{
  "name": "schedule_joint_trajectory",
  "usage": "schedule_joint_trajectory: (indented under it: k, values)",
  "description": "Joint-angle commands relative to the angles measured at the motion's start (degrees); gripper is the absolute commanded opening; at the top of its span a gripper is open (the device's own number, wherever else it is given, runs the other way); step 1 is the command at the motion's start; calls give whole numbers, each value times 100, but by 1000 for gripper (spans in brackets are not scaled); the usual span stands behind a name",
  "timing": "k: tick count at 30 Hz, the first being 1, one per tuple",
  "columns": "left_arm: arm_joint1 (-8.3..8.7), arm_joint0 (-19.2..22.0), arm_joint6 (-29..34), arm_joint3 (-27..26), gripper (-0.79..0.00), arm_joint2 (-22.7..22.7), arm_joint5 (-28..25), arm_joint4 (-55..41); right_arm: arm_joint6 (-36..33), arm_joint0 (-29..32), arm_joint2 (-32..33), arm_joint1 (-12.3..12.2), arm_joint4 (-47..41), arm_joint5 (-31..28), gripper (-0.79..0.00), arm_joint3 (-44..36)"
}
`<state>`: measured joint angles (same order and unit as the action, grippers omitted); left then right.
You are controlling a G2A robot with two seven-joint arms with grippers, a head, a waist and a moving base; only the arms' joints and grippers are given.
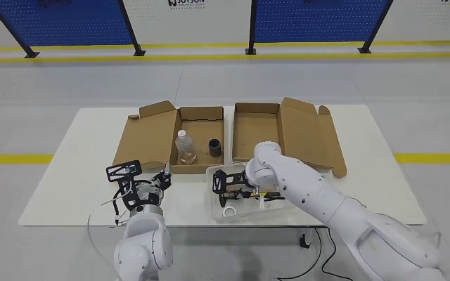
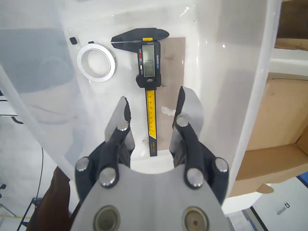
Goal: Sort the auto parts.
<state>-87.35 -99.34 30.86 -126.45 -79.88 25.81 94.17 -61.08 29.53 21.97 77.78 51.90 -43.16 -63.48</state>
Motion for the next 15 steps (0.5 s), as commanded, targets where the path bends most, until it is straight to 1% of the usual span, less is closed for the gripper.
schedule_joint_trajectory:
  k: [1,15]
  values:
    - [0,0,0,0,0,0,0,0,75,-44,-90,85,10,-78,-403,160]
    - [0,0,0,0,0,0,0,0,492,-256,-504,632,3,-419,-434,1224]
